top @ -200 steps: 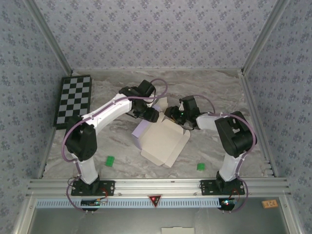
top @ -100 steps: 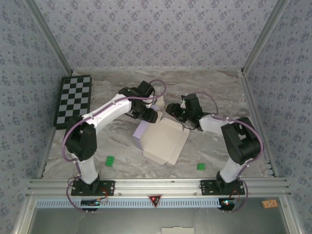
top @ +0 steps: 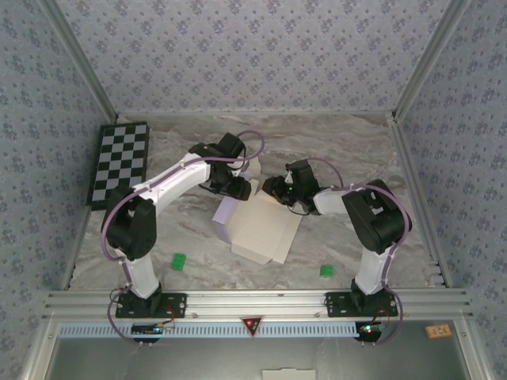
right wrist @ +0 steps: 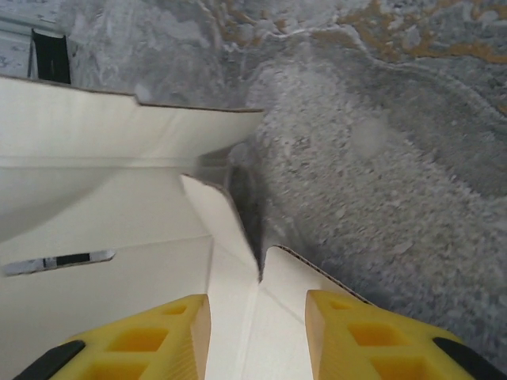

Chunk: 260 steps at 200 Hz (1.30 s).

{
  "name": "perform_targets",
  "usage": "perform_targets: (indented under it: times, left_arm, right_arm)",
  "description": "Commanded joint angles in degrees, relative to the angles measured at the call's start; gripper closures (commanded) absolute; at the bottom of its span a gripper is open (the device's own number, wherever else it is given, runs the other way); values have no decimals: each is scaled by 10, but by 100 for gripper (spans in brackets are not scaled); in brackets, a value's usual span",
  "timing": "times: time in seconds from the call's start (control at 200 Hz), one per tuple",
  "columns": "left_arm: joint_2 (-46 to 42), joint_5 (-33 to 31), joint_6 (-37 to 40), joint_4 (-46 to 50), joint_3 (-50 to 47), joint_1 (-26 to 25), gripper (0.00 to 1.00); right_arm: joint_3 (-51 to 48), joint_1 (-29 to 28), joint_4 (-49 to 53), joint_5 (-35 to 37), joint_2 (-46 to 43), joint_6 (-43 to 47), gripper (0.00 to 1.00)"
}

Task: Fold the paper box

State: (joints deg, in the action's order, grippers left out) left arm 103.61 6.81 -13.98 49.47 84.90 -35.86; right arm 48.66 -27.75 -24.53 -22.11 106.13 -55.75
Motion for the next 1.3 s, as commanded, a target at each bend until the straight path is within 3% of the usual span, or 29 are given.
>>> perform_targets:
  times: [0.0, 0.335, 0.645, 0.815, 0.964, 1.294]
  left_arm:
    - [-23, 6, 2, 1, -4, 8, 39]
    - [-29, -9, 1, 1, -21, 18, 39]
    - [-23, 8, 9, -10, -23, 19, 39]
    - [-22, 12, 10, -9, -20, 20, 39]
    - [-23, 15, 9, -10, -22, 20, 40]
    - [-26, 25, 8, -11, -23, 20, 43]
  right_arm:
    - [17, 6, -12, 17, 30, -26, 64]
    - [46, 6, 152, 86, 40, -12, 70]
    - [75, -11, 78, 13, 38, 70, 64]
    - [76, -10, 40, -1, 44, 65, 64]
    - [85, -11, 16, -18, 56, 51, 74]
    - [89, -11, -62, -22, 81, -1, 67]
